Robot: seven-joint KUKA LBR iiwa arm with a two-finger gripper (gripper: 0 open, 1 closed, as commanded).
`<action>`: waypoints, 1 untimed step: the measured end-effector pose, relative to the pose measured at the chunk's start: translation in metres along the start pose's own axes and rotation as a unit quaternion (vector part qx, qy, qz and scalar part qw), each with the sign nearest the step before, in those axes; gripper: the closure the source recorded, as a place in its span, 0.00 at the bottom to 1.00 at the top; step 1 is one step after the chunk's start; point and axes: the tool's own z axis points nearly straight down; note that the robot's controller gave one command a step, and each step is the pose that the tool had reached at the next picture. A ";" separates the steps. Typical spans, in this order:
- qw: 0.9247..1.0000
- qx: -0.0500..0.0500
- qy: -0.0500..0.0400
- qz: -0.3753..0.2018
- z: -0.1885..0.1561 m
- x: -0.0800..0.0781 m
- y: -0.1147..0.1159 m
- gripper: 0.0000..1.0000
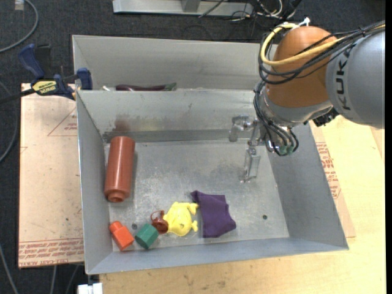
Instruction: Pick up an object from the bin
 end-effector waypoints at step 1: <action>1.000 0.000 -0.003 0.000 -0.005 -0.001 0.000 0.00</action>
Offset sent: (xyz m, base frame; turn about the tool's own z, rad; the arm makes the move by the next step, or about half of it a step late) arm -0.0434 0.0255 -0.1027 -0.1674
